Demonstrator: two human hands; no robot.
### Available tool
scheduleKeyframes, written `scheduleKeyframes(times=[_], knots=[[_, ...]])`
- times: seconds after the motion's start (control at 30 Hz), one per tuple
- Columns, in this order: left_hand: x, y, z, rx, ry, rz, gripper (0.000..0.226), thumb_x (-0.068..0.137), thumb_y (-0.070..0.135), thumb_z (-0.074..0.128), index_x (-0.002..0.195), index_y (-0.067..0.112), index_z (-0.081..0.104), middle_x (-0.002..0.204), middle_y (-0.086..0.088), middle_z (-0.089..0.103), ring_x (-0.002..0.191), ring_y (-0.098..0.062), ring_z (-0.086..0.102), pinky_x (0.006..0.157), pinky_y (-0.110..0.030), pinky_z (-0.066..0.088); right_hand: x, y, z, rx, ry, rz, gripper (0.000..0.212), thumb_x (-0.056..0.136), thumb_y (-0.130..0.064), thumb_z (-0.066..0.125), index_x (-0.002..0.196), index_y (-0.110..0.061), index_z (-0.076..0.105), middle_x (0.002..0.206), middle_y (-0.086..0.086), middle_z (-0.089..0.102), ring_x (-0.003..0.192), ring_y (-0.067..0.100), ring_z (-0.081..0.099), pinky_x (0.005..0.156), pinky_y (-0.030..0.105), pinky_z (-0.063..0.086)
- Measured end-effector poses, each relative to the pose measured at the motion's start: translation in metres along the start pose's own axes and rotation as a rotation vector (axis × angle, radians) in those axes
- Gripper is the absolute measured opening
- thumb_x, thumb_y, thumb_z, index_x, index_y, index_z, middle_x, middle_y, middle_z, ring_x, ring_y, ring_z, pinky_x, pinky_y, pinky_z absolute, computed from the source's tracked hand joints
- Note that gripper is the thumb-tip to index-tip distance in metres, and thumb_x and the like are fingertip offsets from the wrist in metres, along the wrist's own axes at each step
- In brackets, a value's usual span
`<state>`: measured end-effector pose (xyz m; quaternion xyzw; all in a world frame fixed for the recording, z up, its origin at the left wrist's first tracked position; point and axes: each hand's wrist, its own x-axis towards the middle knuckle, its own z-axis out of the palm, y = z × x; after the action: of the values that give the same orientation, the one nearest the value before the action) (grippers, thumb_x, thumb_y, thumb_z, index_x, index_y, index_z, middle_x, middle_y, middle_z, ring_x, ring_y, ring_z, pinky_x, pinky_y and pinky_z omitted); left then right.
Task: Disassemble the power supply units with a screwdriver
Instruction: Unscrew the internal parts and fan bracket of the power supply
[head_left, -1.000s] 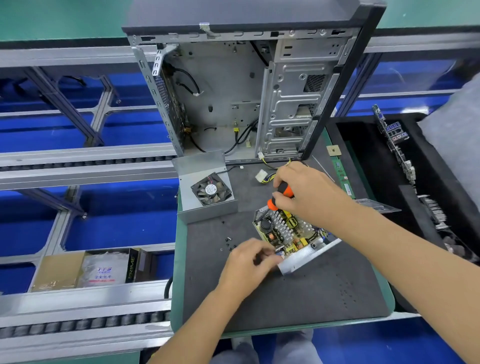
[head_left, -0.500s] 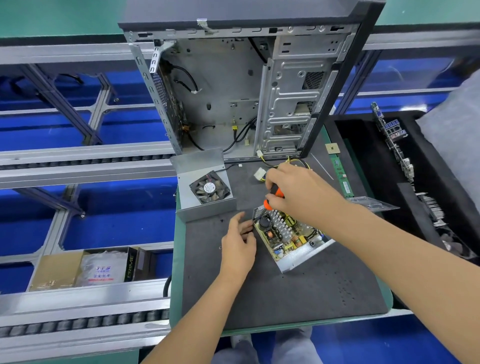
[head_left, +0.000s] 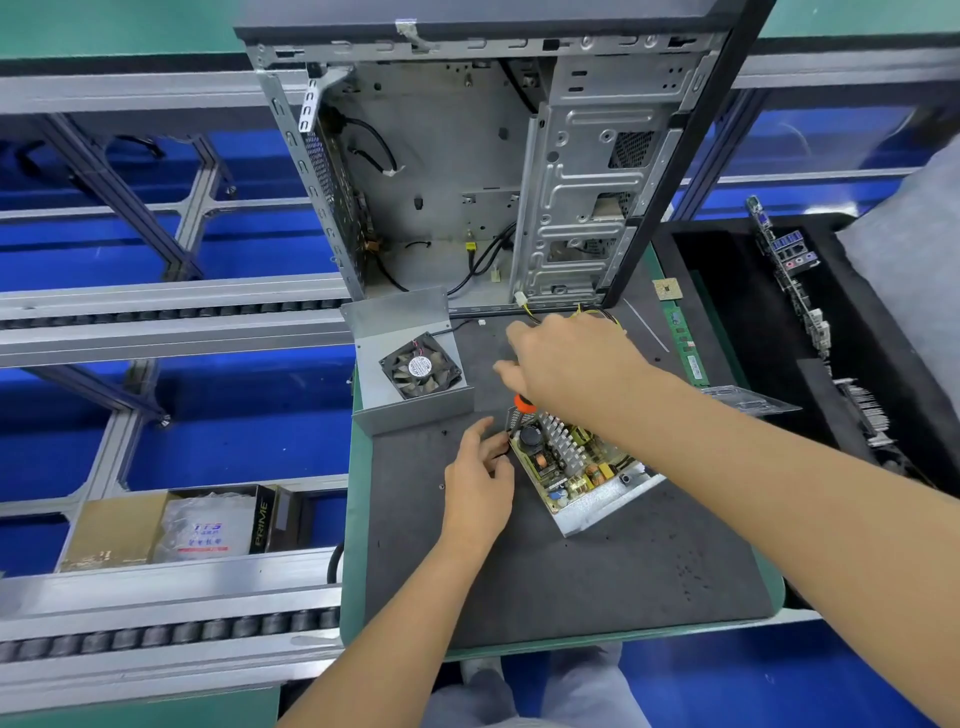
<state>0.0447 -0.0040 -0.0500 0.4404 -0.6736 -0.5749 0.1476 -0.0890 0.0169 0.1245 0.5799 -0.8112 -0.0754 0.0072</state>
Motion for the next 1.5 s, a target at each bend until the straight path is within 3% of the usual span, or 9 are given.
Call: scheduleKeyframes(times=[0.3,0.47,0.63,0.8,1.0,1.13,1.23,1.43,1.5], knots=[[0.003,0.002,-0.003,-0.001,-0.028,-0.016,0.047,0.097,0.005,0.053,0.141,0.019,0.048,0.119,0.007,0.069,0.091,0.023,0.057,0.078,0.003,0.039,-0.008,0.015,-0.001,0.474,-0.164,-0.145,0.041,0.086,-0.051,0.066,0.107,-0.022,0.045,0.097,-0.003,0.045,0.093,0.024,0.048,0.072,0.03,0.029],[0.006,0.001,-0.004,-0.002,-0.028,-0.01,0.043,0.097,0.007,0.056,0.139,0.018,0.053,0.112,0.011,0.066,0.094,0.018,0.059,0.079,0.003,0.04,-0.007,0.014,-0.008,0.0,-0.127,0.02,0.082,0.081,-0.08,0.002,0.098,-0.015,0.05,0.067,0.001,0.029,0.084,0.034,0.054,0.062,0.037,0.036],[0.005,0.001,-0.012,-0.017,0.02,0.044,0.035,0.096,0.006,0.057,0.13,0.016,0.06,0.115,0.005,0.069,0.101,0.005,0.063,0.083,-0.002,0.044,-0.011,0.025,-0.006,0.357,-0.267,-0.048,0.025,0.095,-0.037,0.053,0.112,-0.021,0.046,0.097,0.001,0.041,0.102,0.032,0.045,0.083,0.04,0.04],[0.005,-0.008,-0.039,0.12,0.213,0.173,0.018,0.098,0.02,0.059,0.114,0.023,0.065,0.096,0.016,0.068,0.089,-0.002,0.063,0.079,-0.014,0.046,-0.016,0.029,-0.006,0.023,-0.19,0.057,0.056,0.092,-0.071,0.035,0.104,-0.016,0.041,0.074,0.0,0.036,0.087,0.034,0.054,0.064,0.038,0.039],[0.007,-0.036,-0.065,0.574,0.304,0.334,0.015,0.094,0.016,0.064,0.106,0.009,0.069,0.097,-0.006,0.066,0.092,-0.026,0.054,0.085,-0.043,0.047,-0.013,0.034,-0.005,0.28,-0.226,-0.132,0.028,0.088,-0.025,0.061,0.11,-0.02,0.045,0.103,0.0,0.05,0.093,0.025,0.051,0.073,0.036,0.04],[0.004,-0.051,-0.063,0.622,0.343,0.39,0.012,0.091,0.011,0.069,0.102,0.007,0.069,0.097,-0.009,0.063,0.087,-0.028,0.052,0.08,-0.045,0.047,-0.019,0.034,-0.004,0.221,-0.179,-0.062,0.033,0.095,-0.056,0.05,0.1,-0.025,0.038,0.08,-0.005,0.038,0.078,0.023,0.047,0.063,0.034,0.033],[0.006,-0.053,-0.062,0.628,0.361,0.406,0.011,0.09,0.011,0.07,0.1,0.009,0.069,0.095,-0.008,0.061,0.084,-0.028,0.051,0.078,-0.045,0.047,-0.019,0.033,0.002,-0.041,-0.064,-0.118,0.016,0.104,-0.041,0.039,0.113,-0.029,0.033,0.075,0.0,0.04,0.069,0.028,0.044,0.055,0.036,0.038],[0.01,-0.055,-0.063,0.633,0.351,0.382,0.008,0.092,0.016,0.068,0.1,0.014,0.068,0.094,-0.004,0.06,0.085,-0.024,0.049,0.078,-0.043,0.046,-0.019,0.025,-0.002,0.552,-0.191,-0.067,0.039,0.089,-0.047,0.062,0.114,-0.023,0.045,0.098,-0.008,0.05,0.095,0.021,0.048,0.082,0.04,0.044],[0.01,-0.056,-0.063,0.629,0.345,0.377,0.009,0.092,0.017,0.067,0.101,0.014,0.067,0.095,-0.003,0.06,0.086,-0.023,0.049,0.079,-0.042,0.046,-0.017,0.024,-0.007,0.34,-0.224,0.004,0.061,0.089,-0.074,0.029,0.113,-0.021,0.047,0.1,0.003,0.051,0.095,0.029,0.051,0.072,0.04,0.043]])
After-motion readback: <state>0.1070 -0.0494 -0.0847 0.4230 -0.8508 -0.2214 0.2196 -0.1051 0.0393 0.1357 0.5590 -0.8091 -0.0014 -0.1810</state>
